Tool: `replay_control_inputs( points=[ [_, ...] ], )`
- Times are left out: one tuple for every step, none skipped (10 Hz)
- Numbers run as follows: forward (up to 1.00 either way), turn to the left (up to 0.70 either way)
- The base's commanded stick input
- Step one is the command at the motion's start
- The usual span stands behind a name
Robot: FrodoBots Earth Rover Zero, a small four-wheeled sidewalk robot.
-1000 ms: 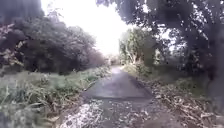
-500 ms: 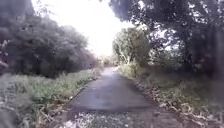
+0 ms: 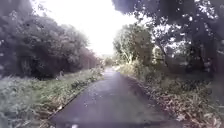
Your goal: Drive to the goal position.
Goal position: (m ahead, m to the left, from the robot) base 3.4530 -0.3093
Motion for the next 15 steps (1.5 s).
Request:
replay_control_inputs(
  points=[
    [0.85, 0.00],
    [0.85, 0.00],
    [0.85, 0.00],
    [0.85, 0.00],
    [0.85, 0.00],
    [0.85, 0.00],
    [0.85, 0.00],
    [0.85, 0.00],
    [0.85, 0.00],
    [0.85, 0.00],
    [0.85, 0.00],
    [0.85, 0.00],
    [0.85, 0.00],
    [0.85, 0.00],
    [0.85, 0.00]
  ],
)
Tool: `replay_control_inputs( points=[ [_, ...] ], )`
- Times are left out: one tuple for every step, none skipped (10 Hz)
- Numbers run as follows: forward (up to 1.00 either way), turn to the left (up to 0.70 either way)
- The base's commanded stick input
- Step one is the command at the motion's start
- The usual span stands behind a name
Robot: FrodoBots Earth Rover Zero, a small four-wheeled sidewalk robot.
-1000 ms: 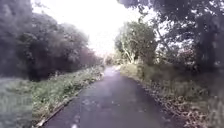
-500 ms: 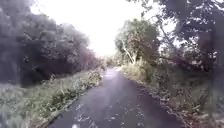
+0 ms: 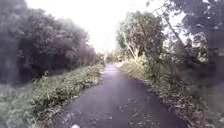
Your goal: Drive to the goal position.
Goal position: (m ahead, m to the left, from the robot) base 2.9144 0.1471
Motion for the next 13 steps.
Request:
replay_control_inputs(
  points=[
    [0.85, 0.00],
    [0.85, 0.00],
    [0.85, 0.00],
    [0.85, 0.00],
    [0.85, 0.00],
    [0.85, 0.00],
    [0.85, 0.00],
    [0.85, 0.00],
    [0.85, 0.00],
    [0.85, 0.00],
    [0.85, 0.00],
    [0.85, 0.00],
    [0.85, 0.00]
  ],
)
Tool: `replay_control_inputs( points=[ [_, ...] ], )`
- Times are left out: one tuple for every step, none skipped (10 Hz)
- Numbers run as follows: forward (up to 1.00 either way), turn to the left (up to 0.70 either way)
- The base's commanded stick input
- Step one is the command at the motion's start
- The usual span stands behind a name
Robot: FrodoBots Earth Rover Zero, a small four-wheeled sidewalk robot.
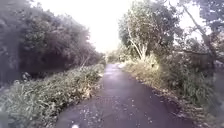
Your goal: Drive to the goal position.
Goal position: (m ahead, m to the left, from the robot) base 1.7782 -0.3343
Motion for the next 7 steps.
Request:
replay_control_inputs(
  points=[
    [0.85, 0.00],
    [0.85, 0.00],
    [0.85, 0.00],
    [0.85, 0.00],
    [0.85, 0.00],
    [0.85, 0.00],
    [0.85, 0.00]
  ],
)
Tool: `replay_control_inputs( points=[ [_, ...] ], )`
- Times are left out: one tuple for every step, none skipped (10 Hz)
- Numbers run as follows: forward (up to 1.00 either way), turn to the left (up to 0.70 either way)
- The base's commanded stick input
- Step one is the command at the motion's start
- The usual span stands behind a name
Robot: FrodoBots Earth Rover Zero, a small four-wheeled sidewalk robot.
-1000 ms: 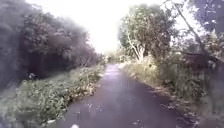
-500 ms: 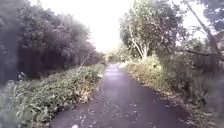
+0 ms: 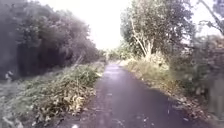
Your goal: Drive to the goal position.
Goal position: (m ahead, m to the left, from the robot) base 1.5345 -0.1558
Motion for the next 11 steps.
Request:
replay_control_inputs(
  points=[
    [0.85, 0.00],
    [0.85, 0.00],
    [0.85, 0.00],
    [0.85, 0.00],
    [0.85, 0.00],
    [0.85, 0.00],
    [0.85, 0.00],
    [0.85, 0.00],
    [0.85, 0.00],
    [0.85, 0.00],
    [0.85, 0.00]
  ],
)
